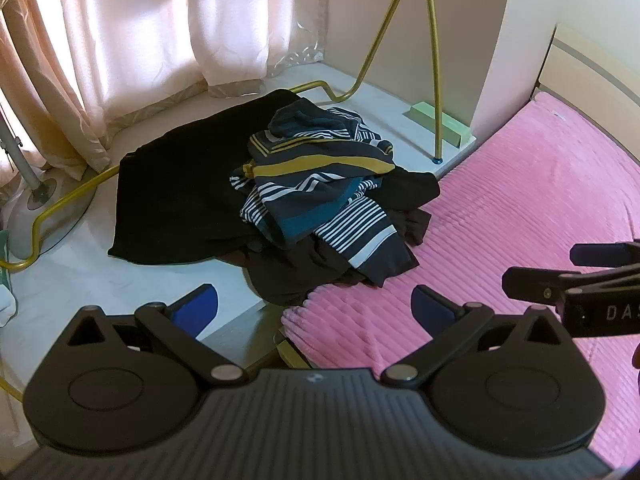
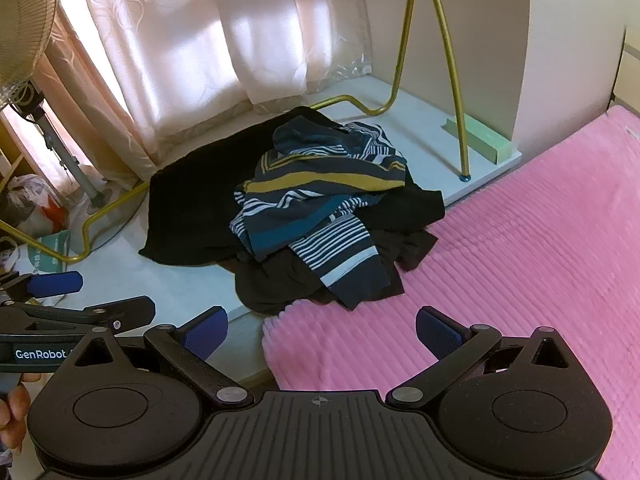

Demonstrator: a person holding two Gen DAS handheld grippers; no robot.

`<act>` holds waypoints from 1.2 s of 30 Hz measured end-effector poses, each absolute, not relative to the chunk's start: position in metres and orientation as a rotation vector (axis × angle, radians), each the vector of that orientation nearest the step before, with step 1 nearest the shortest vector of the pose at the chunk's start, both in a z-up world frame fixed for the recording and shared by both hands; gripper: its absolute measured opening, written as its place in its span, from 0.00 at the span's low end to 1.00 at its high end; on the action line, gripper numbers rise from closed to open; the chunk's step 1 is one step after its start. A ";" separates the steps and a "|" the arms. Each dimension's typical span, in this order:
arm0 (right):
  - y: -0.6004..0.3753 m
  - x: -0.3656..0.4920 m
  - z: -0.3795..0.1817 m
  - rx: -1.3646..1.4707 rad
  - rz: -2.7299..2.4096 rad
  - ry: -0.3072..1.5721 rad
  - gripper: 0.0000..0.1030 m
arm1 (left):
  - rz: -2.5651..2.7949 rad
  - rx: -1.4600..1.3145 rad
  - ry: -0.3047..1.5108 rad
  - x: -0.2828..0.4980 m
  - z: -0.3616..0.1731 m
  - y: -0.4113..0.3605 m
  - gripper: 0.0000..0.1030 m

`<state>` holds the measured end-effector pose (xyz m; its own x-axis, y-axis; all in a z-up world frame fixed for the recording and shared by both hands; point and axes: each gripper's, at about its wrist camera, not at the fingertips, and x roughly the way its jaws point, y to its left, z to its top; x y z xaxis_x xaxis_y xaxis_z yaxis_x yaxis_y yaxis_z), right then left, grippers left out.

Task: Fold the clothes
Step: 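Hold both tools open above the clothes pile, approaching the striped sweater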

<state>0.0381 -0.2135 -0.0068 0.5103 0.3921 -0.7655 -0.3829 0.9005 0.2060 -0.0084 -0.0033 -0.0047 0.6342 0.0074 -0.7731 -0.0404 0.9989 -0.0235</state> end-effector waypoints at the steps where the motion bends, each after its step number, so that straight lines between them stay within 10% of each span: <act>1: -0.214 0.038 -0.007 0.011 0.466 0.924 0.99 | 0.030 -0.036 0.882 -0.008 -0.004 -0.003 0.99; 36: -0.195 0.027 -0.015 0.019 0.431 0.934 1.00 | 0.020 -0.017 0.877 -0.021 -0.002 0.033 0.99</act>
<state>0.0269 -0.1952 -0.0150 0.5161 0.3668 -0.7740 -0.3505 0.9150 0.1999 -0.0213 0.0328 -0.0020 0.6396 0.0105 -0.7687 -0.0242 0.9997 -0.0065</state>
